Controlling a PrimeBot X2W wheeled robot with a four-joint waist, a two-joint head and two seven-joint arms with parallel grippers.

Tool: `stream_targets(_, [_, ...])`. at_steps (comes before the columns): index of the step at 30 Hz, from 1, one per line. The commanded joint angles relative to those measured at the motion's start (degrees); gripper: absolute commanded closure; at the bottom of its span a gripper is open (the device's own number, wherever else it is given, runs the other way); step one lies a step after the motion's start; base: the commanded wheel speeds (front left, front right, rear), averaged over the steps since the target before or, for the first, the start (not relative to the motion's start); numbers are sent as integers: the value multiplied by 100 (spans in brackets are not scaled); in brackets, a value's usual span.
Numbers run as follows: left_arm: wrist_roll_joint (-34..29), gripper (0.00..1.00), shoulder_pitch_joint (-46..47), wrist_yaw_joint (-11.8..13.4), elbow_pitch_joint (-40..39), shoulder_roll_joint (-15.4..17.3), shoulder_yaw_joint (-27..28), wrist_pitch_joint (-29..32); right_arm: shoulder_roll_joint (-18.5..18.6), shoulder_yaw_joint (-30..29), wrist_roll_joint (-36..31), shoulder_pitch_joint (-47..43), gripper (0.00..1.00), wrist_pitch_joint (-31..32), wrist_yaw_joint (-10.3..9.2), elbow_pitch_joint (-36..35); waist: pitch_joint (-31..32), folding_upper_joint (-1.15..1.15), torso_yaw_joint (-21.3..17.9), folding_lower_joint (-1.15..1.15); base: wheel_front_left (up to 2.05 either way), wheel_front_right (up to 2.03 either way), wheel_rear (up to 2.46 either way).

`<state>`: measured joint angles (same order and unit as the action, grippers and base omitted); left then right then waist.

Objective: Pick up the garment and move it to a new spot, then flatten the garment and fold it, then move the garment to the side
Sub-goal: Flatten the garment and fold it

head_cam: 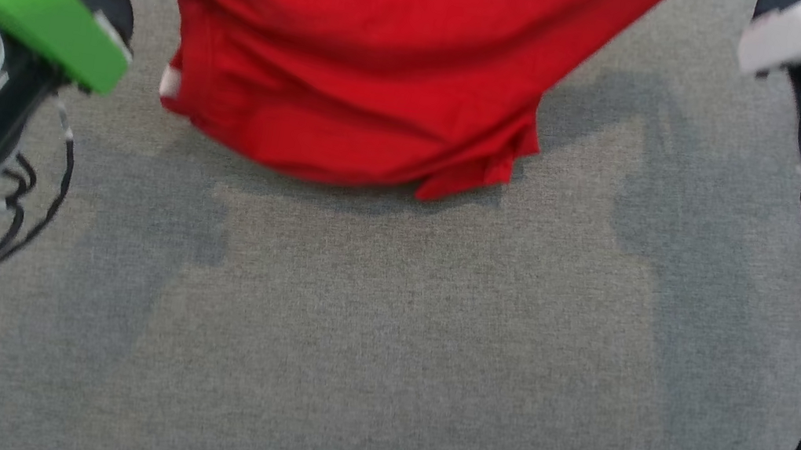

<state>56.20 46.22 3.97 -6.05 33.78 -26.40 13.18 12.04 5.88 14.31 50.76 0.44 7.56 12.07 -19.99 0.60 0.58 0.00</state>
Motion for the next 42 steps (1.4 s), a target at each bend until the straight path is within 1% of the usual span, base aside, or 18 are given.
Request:
stream_targets(1, [-102,100,490,-31,316,-107,32,31,-11,-89,-41,464,100,-32,-15,208,-554,-60,-39,0,0,0,0])
stream_targets(3, [-257,100,1253,-113,883,-309,-37,86,-166,-221,7,1136,100,-31,-15,655,-790,-60,-31,0,0,0,0])
stream_targets(5, [-424,100,1913,-218,1486,-533,-98,16,-241,-293,-143,1781,100,-103,-15,1084,-975,-60,-35,0,0,0,0])
stream_targets(8, [-725,100,2854,-384,2298,-787,-127,-297,-304,-415,-398,2687,100,-286,-15,1692,-1197,-60,-54,0,0,0,0])
stream_targets(10, [-922,100,3454,-487,2722,-962,-47,-717,-324,-586,-559,3264,100,-453,-17,2038,-1371,-60,-81,0,0,0,0])
stream_targets(12, [-1057,100,3815,-563,3185,-1111,-19,-1099,-371,-781,-694,3691,100,-675,-20,2338,-1533,-60,-113,0,0,0,0])
stream_targets(14, [-1213,100,4041,-666,3615,-1222,-32,-1514,-463,-916,-763,3915,100,-920,-21,2649,-1635,-60,-159,0,0,0,0])
stream_targets(16, [-1263,100,4049,-795,4014,-1330,-90,-1885,-509,-914,-834,3946,100,-1156,-21,2918,-1685,-60,-187,0,0,0,0])
stream_targets(20, [-1316,100,3548,-1036,4660,-1460,-379,-2377,-593,-538,-790,3463,100,-1446,-20,3310,-1635,-60,-263,0,0,0,0])
stream_targets(23, [-1368,100,3046,-1116,4772,-1388,-646,-2613,-570,-176,-524,2872,100,-1540,-15,3233,-1569,-60,-297,0,0,0,0])
stream_targets(25, [-1388,100,2594,-1135,4659,-1322,-837,-2702,-457,7,-288,2382,100,-1562,-15,3015,-1497,-60,-291,0,0,0,0])
stream_targets(27, [-1330,100,2105,-1129,4448,-1222,-933,-2764,-300,151,-81,1821,100,-1561,-15,2627,-1384,-60,-286,0,0,0,0])
stream_targets(31, [-1240,100,1043,-1129,3831,-990,-990,-2819,121,158,203,520,100,-1566,-21,1758,-1066,-60,-207,0,0,0,0])
stream_targets(32, [-1237,100,715,-1090,3666,-944,-1001,-2826,202,118,231,155,100,-1567,-22,1578,-921,-60,-181,0,0,0,0])
stream_targets(35, [-1138,100,-259,-843,3132,-808,-966,-2841,318,-52,337,-910,100,-1568,-29,1115,-447,-60,-132,0,0,0,0])
stream_targets(40, [-801,100,-2093,-240,2057,-667,-991,-2803,273,-242,516,-2626,100,-1569,-38,425,305,-60,-158,0,0,0,0])
stream_targets(41, [-801,100,-2093,-240,2057,-667,-991,-2803,273,-242,516,-2626,100,-1569,-38,425,305,-60,-158,0,0,0,0])
stream_targets(42, [-708,100,-2446,-101,1798,-644,-1004,-2782,232,-274,546,-2935,100,-1569,-39,300,424,-60,-183,0,0,0,0])
